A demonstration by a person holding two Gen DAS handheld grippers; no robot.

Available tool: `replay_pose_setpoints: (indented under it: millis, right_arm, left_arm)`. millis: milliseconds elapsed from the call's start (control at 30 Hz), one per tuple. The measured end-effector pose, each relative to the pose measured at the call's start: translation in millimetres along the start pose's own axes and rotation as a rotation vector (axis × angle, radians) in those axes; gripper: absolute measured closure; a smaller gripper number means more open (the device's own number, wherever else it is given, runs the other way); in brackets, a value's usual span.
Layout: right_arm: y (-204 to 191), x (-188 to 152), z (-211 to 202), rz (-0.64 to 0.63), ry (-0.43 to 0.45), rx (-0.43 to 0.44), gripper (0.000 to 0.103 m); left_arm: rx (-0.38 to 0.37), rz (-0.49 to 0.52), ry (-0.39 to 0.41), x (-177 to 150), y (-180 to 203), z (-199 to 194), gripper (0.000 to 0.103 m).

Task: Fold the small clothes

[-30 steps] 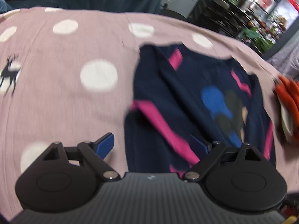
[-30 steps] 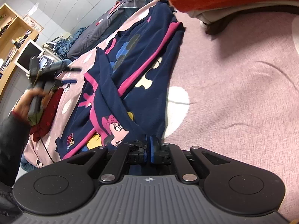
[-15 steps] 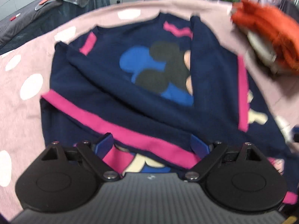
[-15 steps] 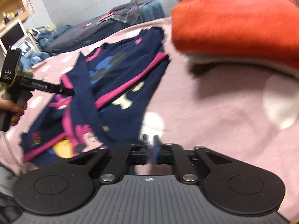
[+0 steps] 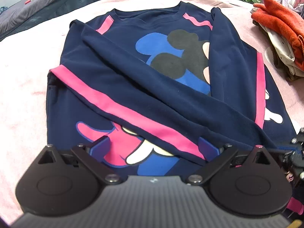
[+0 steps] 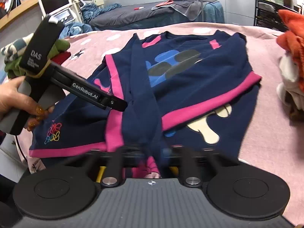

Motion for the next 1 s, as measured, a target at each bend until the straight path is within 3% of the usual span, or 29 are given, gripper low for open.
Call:
replay_pose_setpoints:
  millis: [167,233,300,367,400,433,467,533,667,800,867,1000]
  right_arm:
    - [23,9,-15,0.062,0.061,-0.119,0.101]
    - [34,8,-13,0.106,0.043,-0.115,0.093]
    - [35,3,-10,0.089,0.024,-0.129,0.092]
    - [33,1,-9,0.034,0.009,-0.17,0.077]
    - [35,0,-10,0.026,0.007,-0.193,0.058]
    - [38,1,-14,0.037,0.015,-0.205,0.049]
    - [41,3,-20,0.052,0.037,-0.204,0.046]
    - [46,2,-31,0.067,0.065,-0.186,0.017]
    - [46,-15,-48,0.082,0.026,-0.169,0.015]
    - [47,-24,-62,0.07,0.076,-0.15,0.015]
    - [50,-8,-53,0.048,0.071,-0.167,0.015]
    - [79,56,-15,0.106,0.156,-0.201,0.015]
  left_arm:
    - [-0.003,0.002,-0.001,1,0,0,0.001]
    - [-0.005,-0.001,-0.001,0,-2,0,0.0]
    - [-0.001,0.003,0.0,-1,-5,-2,0.0]
    - [0.007,-0.004,0.023,0,-13,-10,0.0]
    - [0.01,-0.018,0.046,0,-19,-16,0.0]
    - [0.016,-0.035,0.07,2,-25,-23,0.0]
    - [0.023,-0.055,0.086,2,-33,-31,0.0]
    - [0.019,-0.067,0.088,-3,-47,-42,0.0]
    - [0.125,-0.119,0.132,-26,-95,-61,0.001]
    - [0.038,-0.279,0.142,-26,-133,-62,0.001]
    - [0.014,-0.308,0.186,-4,-141,-59,0.001]
    - [-0.034,-0.348,0.327,72,-149,-39,0.0]
Point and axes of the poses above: each gripper's, at about its wrist camera, not at the fingertips, and z roughly the way its jaws point, y to its right, x to its top, the point moved 7 cm from there along z, roughly the way its jaws point, and after that the axes turned 9 degrees about -z, right-handed, at the moved point
